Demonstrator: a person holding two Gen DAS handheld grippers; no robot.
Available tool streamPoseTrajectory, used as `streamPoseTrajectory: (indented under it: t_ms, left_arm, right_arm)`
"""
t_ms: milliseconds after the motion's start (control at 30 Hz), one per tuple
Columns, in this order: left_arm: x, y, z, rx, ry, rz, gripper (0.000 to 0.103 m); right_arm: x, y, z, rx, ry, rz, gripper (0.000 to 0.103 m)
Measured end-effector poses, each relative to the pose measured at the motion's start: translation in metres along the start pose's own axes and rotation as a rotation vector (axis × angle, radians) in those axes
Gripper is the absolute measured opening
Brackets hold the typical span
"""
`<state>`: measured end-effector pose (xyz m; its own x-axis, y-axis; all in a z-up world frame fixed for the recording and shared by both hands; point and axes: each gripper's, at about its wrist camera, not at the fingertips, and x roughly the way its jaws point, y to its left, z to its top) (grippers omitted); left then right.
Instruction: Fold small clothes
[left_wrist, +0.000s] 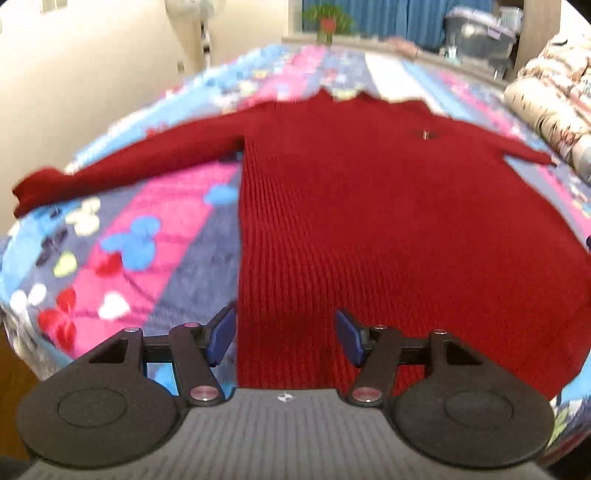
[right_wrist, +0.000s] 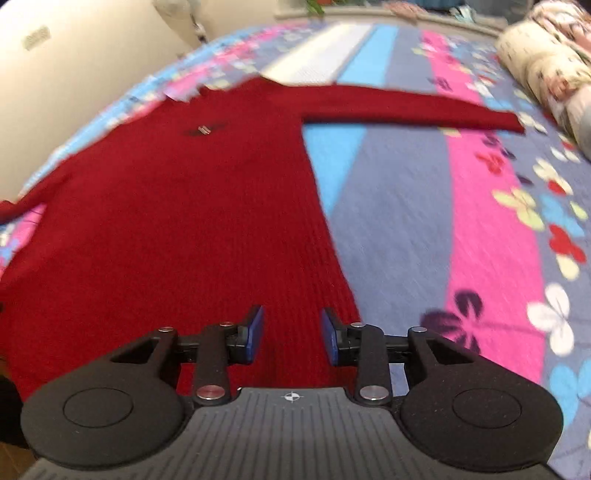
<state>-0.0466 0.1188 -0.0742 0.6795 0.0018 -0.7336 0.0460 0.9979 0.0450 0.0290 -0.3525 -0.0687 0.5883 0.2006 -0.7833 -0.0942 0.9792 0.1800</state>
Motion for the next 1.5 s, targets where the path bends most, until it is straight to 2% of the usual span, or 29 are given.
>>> streamPoseTrajectory:
  t_ms: [100,200,233,333,467,500,567,800,867,967,1100,1333,1500]
  left_arm:
    - [-0.006,-0.002,0.005,-0.018,-0.046,-0.041,0.065]
    - [-0.010,-0.007,0.007,-0.016,-0.055,-0.076,0.065]
    - [-0.008,-0.006,0.007,-0.012,-0.044,-0.084,0.062]
    - [0.004,-0.006,0.002,0.009,0.019,-0.042,0.058]
    - [0.033,0.005,-0.010,-0.017,0.206,0.027,0.059]
    - [0.034,0.009,-0.009,-0.037,0.208,0.019,0.059]
    - [0.028,0.011,-0.004,-0.043,0.176,0.030,0.059]
    - [-0.015,0.020,0.040,-0.093,-0.059,0.060,0.062]
    - [-0.020,0.023,0.057,-0.100,-0.108,0.065,0.065]
    - [-0.022,0.025,0.085,-0.102,-0.161,0.083,0.077]
    - [-0.017,0.029,0.114,-0.108,-0.190,0.105,0.084]
    - [0.015,0.042,0.139,-0.136,-0.201,0.159,0.084]
    - [0.047,0.050,0.156,-0.130,-0.213,0.212,0.084]
  right_arm:
    - [0.009,0.003,-0.002,-0.024,0.030,-0.003,0.039]
    - [0.022,0.004,-0.008,-0.053,0.103,-0.067,0.039]
    - [0.025,0.004,-0.011,-0.056,0.124,-0.087,0.039]
    - [0.022,0.001,-0.011,-0.045,0.126,-0.081,0.039]
    - [0.019,0.003,-0.008,-0.052,0.087,-0.082,0.039]
    - [0.016,0.003,-0.006,-0.051,0.068,-0.081,0.039]
    - [0.011,0.001,0.000,-0.035,0.025,-0.075,0.039]
    - [-0.017,-0.008,0.018,0.082,-0.176,-0.013,0.039]
    - [-0.020,-0.009,0.023,0.093,-0.209,-0.018,0.039]
    - [-0.022,-0.009,0.028,0.108,-0.246,-0.034,0.039]
    - [-0.024,-0.006,0.034,0.121,-0.290,-0.039,0.039]
    - [-0.021,-0.007,0.041,0.152,-0.325,-0.035,0.039]
    - [-0.017,-0.007,0.046,0.166,-0.356,-0.003,0.031]
